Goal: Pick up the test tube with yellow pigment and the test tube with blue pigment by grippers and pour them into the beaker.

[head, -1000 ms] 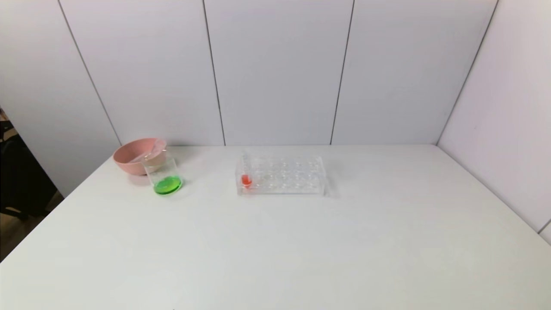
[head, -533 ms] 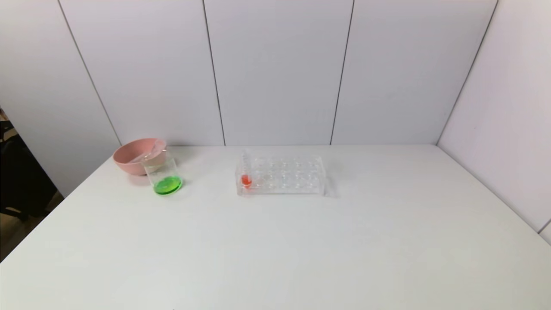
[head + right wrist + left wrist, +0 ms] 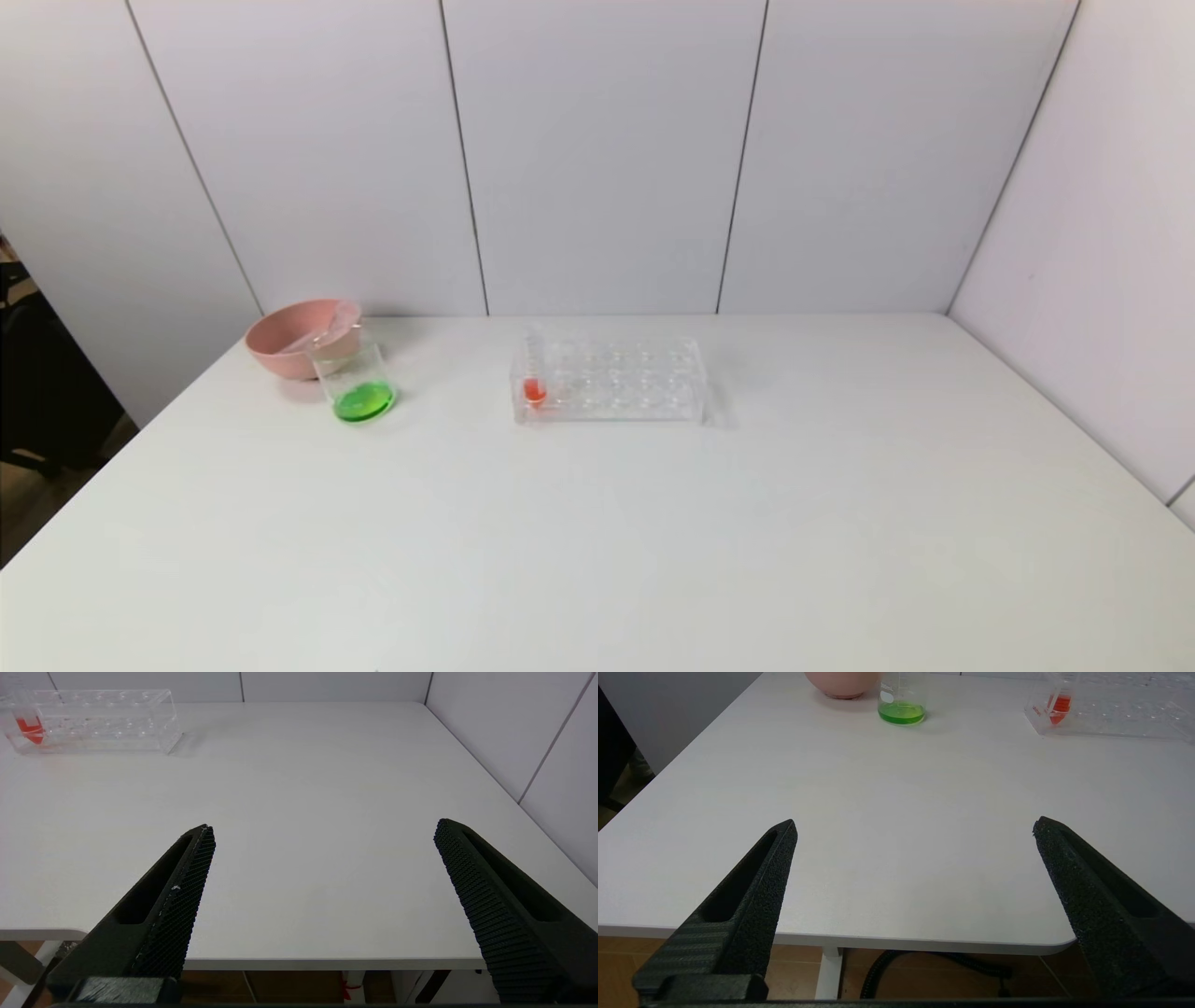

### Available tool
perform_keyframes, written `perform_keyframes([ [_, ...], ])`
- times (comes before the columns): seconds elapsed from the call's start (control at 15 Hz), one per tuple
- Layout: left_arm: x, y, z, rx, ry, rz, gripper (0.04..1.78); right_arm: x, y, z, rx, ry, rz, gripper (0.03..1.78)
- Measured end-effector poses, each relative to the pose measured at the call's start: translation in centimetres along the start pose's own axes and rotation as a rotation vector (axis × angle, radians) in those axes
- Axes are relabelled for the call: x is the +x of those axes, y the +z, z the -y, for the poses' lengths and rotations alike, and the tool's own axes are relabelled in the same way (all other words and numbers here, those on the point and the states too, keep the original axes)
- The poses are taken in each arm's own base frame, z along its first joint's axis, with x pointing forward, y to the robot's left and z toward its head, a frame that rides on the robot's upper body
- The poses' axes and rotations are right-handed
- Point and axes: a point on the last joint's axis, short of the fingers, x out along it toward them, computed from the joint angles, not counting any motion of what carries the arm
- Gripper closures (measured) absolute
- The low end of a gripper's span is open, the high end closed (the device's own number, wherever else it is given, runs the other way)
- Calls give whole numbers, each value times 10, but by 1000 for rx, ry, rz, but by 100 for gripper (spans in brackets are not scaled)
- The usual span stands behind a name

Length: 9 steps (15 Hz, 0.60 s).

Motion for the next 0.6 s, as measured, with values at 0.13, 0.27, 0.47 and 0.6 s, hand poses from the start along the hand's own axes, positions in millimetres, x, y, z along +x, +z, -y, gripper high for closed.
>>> perform_keyframes([
  [0.13, 0, 0, 0, 0, 0, 0, 6, 0, 0, 0, -1, 0, 1, 10],
  [0.27, 0, 0, 0, 0, 0, 0, 6, 0, 0, 0, 1, 0, 2, 10],
  [0.47, 0, 0, 0, 0, 0, 0, 6, 0, 0, 0, 1, 0, 1, 10],
  [0.6, 0, 0, 0, 0, 0, 0, 6, 0, 0, 0, 7, 0, 1, 10],
])
